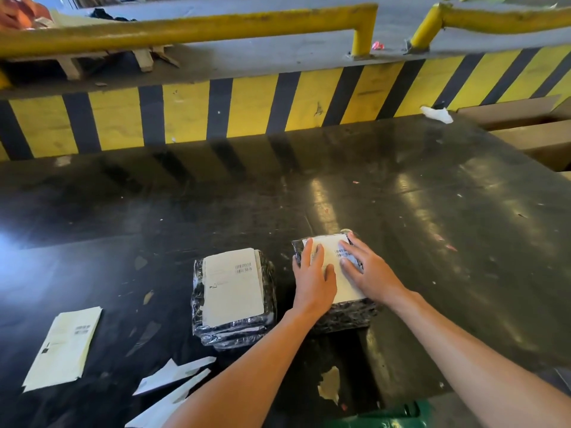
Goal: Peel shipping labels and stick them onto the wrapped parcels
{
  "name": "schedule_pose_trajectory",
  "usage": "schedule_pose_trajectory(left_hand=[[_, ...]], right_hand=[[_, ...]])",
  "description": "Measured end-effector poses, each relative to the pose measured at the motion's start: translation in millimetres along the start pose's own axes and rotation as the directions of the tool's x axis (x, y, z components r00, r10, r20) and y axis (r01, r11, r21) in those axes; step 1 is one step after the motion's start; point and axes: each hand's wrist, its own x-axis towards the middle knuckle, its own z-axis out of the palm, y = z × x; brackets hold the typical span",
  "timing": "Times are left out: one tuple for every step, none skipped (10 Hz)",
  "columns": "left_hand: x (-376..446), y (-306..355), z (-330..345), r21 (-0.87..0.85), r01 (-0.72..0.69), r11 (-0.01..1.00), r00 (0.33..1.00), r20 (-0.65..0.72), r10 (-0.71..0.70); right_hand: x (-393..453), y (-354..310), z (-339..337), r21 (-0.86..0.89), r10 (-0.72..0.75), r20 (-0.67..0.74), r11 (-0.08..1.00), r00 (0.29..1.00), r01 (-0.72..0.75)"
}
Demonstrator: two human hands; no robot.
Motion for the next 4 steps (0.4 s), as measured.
schedule_pose_trajectory(left_hand=[[-1, 1, -7, 0.021, -0.004, 1.0, 0.999, 0.053, 0.003], [1, 1, -22, 0.019, 0.014, 1.0, 0.99, 0.138, -0.017], [0, 4, -42, -0.04, 0.044, 0.998, 0.978, 0.206, -0.035], [2, 3, -66, -0.153, 0.126, 0.98, 0.988, 0.107, -0.111]], right_hand=[[-1, -2, -2, -0.049, 0.038, 0.038, 0.998, 0.999, -0.036], [3, -9, -4, -0.141, 0.11, 0.051, 0.985, 0.993, -0.102], [8, -30, -3, -0.243, 0.18, 0.003, 0.954, 0.984, -0.174], [12, -62, 0, -0.257, 0.176, -0.085, 0.947, 0.981, -0.192]])
